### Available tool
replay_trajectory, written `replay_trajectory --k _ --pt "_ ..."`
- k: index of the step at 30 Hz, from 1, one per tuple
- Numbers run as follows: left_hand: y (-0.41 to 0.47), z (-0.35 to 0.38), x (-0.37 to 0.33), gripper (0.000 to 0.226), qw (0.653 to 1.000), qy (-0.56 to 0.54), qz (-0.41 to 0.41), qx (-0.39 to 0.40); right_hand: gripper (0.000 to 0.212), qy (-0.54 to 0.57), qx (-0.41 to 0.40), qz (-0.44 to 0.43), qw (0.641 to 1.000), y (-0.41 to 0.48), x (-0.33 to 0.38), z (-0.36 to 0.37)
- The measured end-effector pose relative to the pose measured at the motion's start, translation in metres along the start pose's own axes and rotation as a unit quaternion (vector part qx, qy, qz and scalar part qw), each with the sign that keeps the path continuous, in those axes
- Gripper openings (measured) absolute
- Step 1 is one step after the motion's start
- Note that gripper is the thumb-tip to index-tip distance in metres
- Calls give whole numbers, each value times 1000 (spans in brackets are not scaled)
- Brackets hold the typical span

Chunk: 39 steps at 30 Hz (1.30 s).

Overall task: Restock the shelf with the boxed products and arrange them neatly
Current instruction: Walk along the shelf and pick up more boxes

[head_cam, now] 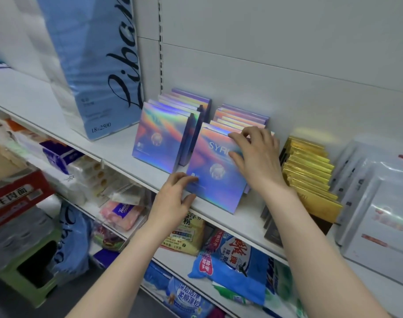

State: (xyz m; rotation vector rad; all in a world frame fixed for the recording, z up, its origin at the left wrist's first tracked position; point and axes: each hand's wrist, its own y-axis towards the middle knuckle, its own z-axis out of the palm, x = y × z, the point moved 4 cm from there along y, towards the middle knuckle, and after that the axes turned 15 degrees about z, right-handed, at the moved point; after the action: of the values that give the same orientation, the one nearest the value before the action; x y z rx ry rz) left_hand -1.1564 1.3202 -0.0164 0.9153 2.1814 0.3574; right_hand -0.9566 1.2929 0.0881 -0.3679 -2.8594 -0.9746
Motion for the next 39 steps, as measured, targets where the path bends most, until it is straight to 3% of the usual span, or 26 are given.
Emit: replay_trajectory --k 7,12,16,22,30,39 --pt "-2 -7 -2 45 999 15 16 33 44 -41 3 12 999 -13 5 -10" --pt "-18 -24 -13 34 996 -46 78 -2 38 -23 -35 57 997 -72 1 -39" --pt "-44 -25 -32 26 988 -115 102 -4 33 -4 -54 122 991 -141 -6 -60" --pt "-88 16 -76 22 973 -193 118 54 30 4 -19 271 962 -251 -35 -81" --pt "-153 100 -187 20 937 -241 166 192 33 -22 11 421 907 -410 -112 -135" --pt "-242 221 -393 20 874 -294 257 290 34 -66 -26 555 829 -585 -225 -263"
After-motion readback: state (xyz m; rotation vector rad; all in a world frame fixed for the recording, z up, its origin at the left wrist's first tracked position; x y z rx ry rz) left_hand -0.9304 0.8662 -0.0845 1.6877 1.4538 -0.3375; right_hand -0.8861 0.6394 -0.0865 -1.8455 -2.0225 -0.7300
